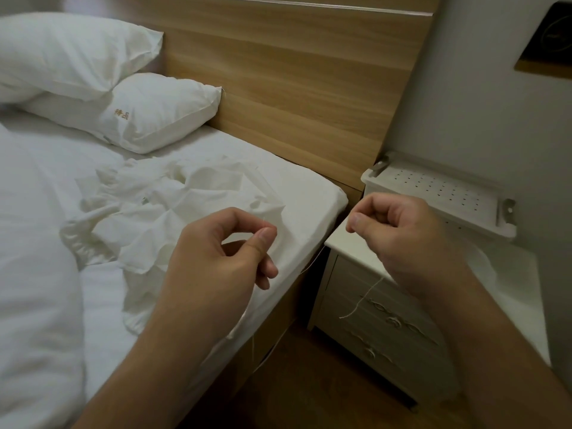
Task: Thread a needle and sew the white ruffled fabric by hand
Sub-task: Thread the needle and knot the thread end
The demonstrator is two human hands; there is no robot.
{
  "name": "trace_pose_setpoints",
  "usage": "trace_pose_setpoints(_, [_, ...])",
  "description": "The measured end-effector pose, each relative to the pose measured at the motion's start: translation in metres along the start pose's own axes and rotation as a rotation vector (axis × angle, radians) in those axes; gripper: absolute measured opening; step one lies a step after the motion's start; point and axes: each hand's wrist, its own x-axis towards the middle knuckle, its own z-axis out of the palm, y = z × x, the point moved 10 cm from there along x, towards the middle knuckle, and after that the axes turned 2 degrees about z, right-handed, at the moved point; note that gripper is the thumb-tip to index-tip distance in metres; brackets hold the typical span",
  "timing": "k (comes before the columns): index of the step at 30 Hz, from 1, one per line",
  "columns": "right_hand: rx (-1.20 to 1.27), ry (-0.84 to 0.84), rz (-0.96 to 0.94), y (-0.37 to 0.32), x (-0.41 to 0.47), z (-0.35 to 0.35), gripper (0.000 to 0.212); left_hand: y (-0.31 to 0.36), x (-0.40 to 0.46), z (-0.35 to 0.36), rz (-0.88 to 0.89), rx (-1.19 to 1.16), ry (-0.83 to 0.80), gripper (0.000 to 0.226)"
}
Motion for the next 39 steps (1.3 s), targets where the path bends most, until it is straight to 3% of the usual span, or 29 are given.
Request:
trace_pose_setpoints(6, [-0.021, -0.212, -0.051, -0.016, -0.012, 0.031, 0.017, 0.005, -0.004, 0.025, 0.014, -0.144, -0.159, 0.011])
trace_pose_setpoints(11, [-0.049, -0.256, -0.101, -0.025, -0.016, 0.044, 0.015, 0.005, -0.007, 0.043, 0.11, 0.031, -0.265, 0.007])
trace_pose_setpoints(17, [-0.066, -0.263, -0.054, -0.019, -0.015, 0.042, 0.014, 0.007, -0.002, 0.026, 0.112, 0.095, -0.124, 0.017])
trace_pose_setpoints(24, [-0.006, -0.194, 0.026, -0.006, -0.009, 0.019, 0.017, -0.007, 0.007, -0.009, -0.019, 0.026, 0.114, 0.017])
trace_pose_setpoints(28, [0.041, -0.057, 0.036, -0.001, -0.004, 0.002, 0.021, -0.01, 0.007, -0.011, -0.032, 0.036, 0.127, 0.017])
trace_pose_setpoints(33, [0.035, -0.042, 0.018, -0.002, -0.004, 0.004, 0.02, -0.009, 0.006, -0.003, -0.026, 0.017, 0.06, 0.017])
trace_pose_setpoints(39, [0.048, -0.007, 0.024, 0.003, -0.002, -0.001, 0.019, -0.004, 0.005, -0.008, -0.011, -0.01, 0.098, 0.013])
